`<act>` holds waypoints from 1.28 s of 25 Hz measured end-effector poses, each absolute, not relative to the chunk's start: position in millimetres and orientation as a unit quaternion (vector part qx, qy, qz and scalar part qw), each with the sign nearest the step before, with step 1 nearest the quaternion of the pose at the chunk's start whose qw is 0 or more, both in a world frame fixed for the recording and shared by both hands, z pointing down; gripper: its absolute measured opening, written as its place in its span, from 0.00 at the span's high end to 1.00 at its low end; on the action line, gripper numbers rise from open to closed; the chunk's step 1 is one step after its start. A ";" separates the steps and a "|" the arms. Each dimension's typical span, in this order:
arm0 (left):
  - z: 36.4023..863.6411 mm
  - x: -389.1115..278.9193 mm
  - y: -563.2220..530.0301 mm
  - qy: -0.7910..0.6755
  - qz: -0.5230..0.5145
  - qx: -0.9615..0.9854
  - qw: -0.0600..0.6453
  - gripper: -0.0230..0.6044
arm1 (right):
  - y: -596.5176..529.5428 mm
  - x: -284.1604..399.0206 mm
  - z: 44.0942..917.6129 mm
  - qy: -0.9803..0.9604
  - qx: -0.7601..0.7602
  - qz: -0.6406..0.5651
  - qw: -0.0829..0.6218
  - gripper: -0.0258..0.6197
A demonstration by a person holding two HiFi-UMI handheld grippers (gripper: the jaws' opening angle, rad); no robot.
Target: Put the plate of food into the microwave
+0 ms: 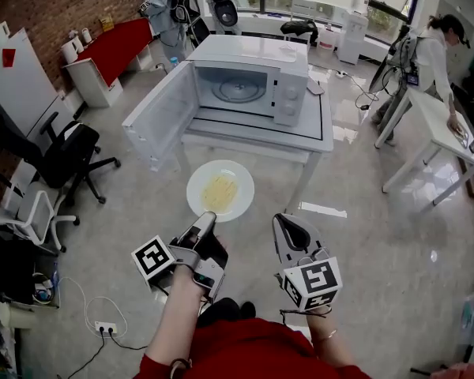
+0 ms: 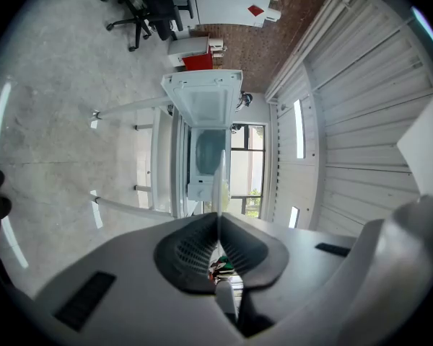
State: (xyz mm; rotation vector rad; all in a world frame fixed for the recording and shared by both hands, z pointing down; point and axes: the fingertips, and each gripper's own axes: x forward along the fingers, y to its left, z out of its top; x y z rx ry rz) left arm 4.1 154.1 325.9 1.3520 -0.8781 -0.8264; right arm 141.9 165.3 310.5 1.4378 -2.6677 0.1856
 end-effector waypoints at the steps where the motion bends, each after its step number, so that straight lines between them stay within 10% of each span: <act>1: 324.1 4.4 151.0 -0.384 -0.360 0.589 0.613 0.93 | 164.4 145.0 311.1 -0.878 0.473 0.061 0.053 0.94; 32: 338.3 -16.6 -81.1 -0.379 -0.326 0.586 0.638 0.93 | -57.3 114.1 328.2 -0.862 0.488 0.104 0.084 0.94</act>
